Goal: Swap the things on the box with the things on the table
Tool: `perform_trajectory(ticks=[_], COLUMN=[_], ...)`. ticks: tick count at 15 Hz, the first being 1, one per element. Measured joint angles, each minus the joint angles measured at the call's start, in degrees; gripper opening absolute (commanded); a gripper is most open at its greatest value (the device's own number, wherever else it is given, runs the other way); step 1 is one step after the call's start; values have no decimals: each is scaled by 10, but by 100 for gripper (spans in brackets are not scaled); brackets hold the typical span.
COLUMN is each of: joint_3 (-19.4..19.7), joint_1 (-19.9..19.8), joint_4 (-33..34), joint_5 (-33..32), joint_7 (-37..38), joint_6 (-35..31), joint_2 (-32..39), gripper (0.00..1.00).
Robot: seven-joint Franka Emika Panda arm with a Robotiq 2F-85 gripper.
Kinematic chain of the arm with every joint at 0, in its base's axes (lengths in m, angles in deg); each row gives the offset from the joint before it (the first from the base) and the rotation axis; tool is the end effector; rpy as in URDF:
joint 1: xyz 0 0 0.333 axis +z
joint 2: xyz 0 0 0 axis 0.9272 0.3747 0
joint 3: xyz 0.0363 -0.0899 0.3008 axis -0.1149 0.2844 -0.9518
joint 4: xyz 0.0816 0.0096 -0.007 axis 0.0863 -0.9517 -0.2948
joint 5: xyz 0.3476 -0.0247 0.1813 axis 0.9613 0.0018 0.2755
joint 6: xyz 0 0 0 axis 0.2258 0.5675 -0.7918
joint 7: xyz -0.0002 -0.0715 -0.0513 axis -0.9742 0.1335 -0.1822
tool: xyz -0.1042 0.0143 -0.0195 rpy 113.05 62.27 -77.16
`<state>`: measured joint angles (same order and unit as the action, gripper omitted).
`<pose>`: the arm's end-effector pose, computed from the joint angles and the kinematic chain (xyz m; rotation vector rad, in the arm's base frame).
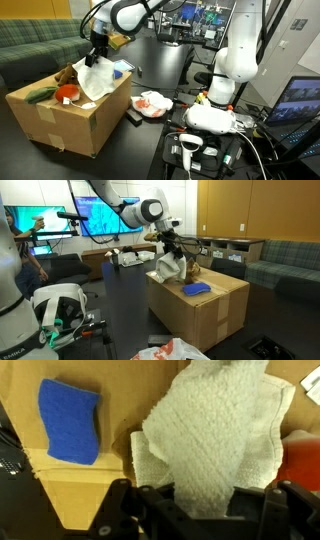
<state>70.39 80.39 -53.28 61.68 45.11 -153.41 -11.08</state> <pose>0.5628 0.1619 0.3853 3.0511 0.1880 0.4638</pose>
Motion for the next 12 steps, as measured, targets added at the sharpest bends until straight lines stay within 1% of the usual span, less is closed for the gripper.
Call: perform_trajectory(ticks=[1, 3, 4, 10, 11, 12], joint_3=[1, 2, 2, 7, 8, 9], joint_1=[-6, -16, -20, -30, -30, -31], joint_4=[12, 32, 41, 83, 88, 92], joint_5=[0, 0, 0, 0, 0, 0], joint_7=[4, 5, 5, 5, 5, 5], joint_6=[7, 21, 30, 80, 85, 90], joint_2=[8, 23, 28, 49, 49, 49], gripper=[33, 36, 41, 88, 95, 99])
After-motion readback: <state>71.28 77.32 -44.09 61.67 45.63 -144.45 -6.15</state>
